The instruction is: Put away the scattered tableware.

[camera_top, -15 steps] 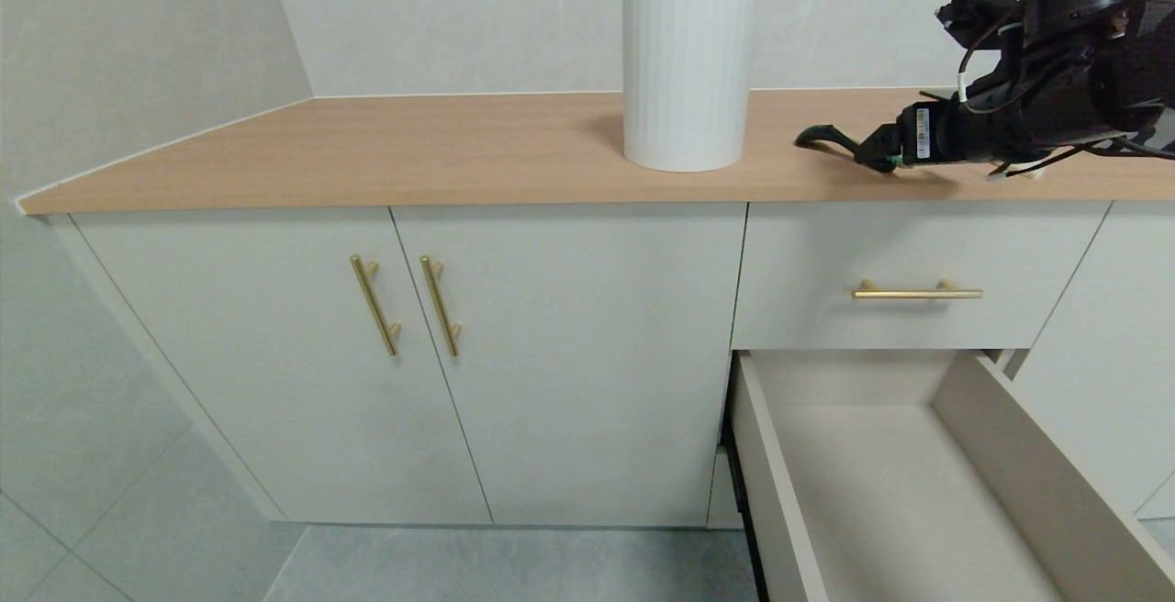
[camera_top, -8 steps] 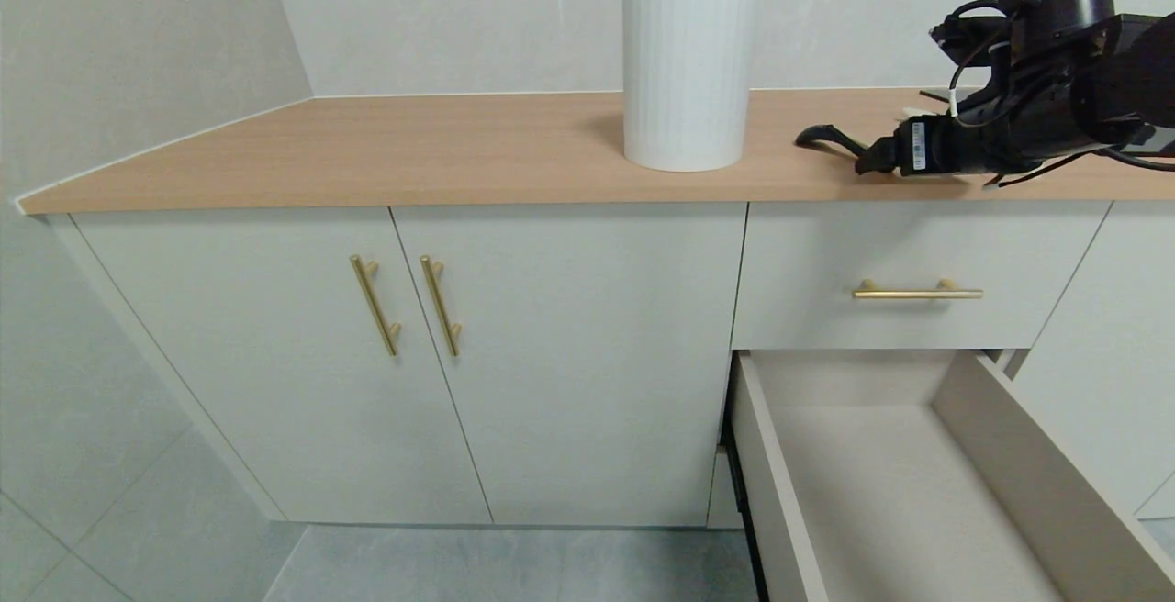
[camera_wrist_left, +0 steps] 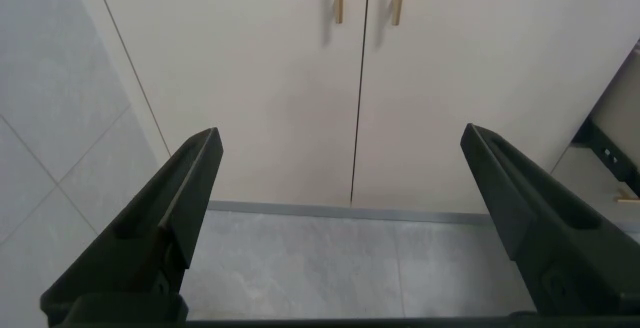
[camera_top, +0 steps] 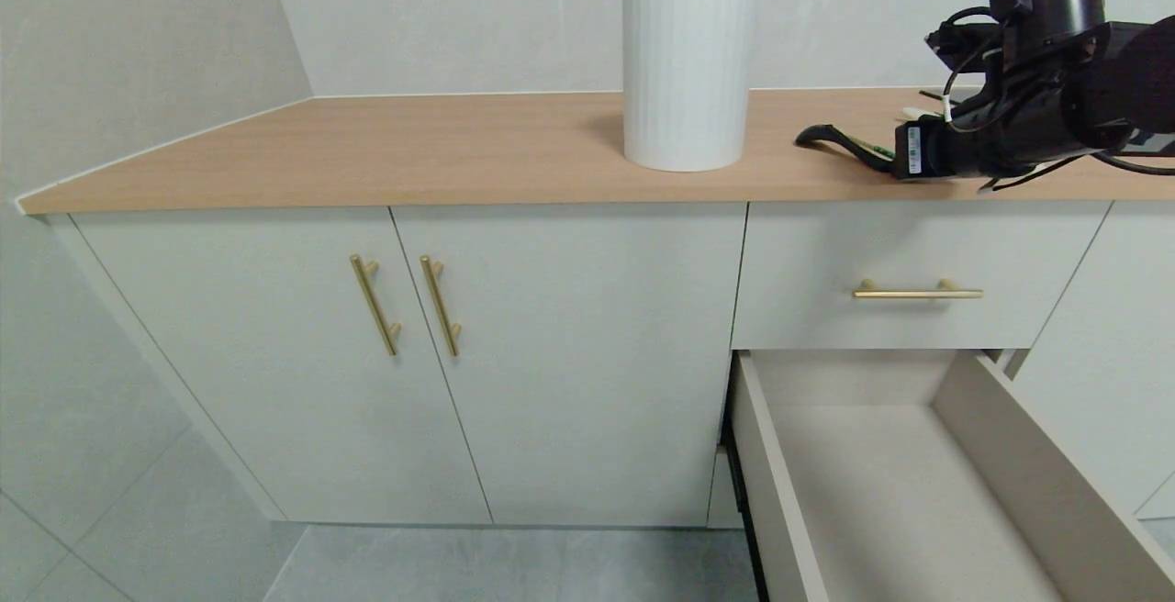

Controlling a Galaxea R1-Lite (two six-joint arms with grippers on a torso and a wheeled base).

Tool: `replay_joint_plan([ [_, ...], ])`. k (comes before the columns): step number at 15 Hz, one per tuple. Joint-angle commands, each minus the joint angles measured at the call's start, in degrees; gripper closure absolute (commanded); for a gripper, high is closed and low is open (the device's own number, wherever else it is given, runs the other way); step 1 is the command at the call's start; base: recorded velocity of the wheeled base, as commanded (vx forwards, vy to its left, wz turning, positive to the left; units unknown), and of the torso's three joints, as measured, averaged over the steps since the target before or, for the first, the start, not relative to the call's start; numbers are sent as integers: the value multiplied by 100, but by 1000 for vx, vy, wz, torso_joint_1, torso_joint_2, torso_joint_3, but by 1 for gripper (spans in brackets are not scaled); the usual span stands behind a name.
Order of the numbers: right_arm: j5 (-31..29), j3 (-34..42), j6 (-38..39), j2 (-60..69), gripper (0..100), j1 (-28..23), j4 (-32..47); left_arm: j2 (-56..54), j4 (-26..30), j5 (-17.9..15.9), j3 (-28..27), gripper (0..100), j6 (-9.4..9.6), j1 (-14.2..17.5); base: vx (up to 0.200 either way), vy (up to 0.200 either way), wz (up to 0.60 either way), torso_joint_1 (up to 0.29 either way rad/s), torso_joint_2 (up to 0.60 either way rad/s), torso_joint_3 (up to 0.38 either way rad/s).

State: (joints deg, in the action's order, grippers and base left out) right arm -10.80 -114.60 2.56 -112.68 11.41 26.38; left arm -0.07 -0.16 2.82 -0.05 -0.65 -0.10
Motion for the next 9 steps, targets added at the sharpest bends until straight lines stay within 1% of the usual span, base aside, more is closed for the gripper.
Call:
replay_joint_plan([
  [1,-1,1,-1,35,100,2,-1,7,-2,0,5,0,3,1,0,0,0,0,0,0],
  [6,-1,1,25,132,100,2,-89,7,-2,0,5,0,-6,1,0,0,0,0,0,0],
  [9,-1,1,192,580,100,2,-212,7,-2,0,5,0,-6,1,0,0,0,0,0,0],
])
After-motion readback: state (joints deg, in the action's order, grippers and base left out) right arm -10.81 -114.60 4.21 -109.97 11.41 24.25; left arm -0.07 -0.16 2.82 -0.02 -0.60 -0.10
